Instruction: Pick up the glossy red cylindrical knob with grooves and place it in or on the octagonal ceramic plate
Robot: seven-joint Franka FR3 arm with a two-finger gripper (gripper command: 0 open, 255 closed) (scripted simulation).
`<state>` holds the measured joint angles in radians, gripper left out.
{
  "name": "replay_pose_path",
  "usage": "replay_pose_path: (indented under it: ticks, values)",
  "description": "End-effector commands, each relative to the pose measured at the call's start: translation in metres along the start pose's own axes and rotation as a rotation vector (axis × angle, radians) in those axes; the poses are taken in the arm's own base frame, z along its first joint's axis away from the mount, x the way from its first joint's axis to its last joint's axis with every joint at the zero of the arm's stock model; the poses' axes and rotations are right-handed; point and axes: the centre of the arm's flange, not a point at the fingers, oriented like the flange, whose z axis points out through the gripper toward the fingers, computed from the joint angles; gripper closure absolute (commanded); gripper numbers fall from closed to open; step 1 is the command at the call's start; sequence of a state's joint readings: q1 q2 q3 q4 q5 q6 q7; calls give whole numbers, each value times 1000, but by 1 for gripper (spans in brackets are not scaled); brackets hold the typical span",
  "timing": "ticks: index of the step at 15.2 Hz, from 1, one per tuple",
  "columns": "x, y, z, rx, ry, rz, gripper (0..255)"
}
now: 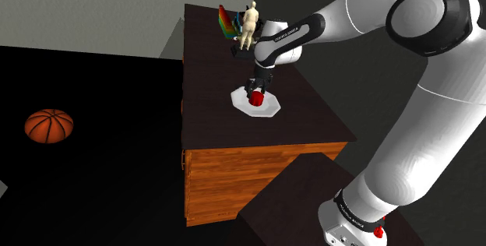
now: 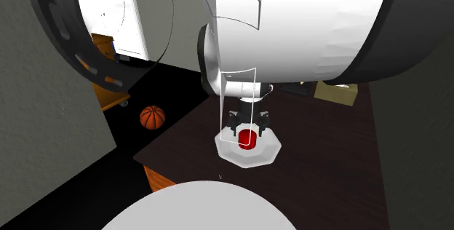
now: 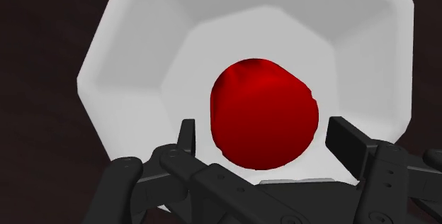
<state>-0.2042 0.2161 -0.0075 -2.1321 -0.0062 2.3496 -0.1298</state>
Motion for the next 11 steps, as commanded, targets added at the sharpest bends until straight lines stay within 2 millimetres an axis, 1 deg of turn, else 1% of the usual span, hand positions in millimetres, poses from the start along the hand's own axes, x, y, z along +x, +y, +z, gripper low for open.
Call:
replay_pose_path:
  ticks: [1,3,11]
  values:
    - [1,0,-21,0,0,0,0]
    - [1,0,-44,0,0,0,0]
    - [1,0,-44,0,0,0,0]
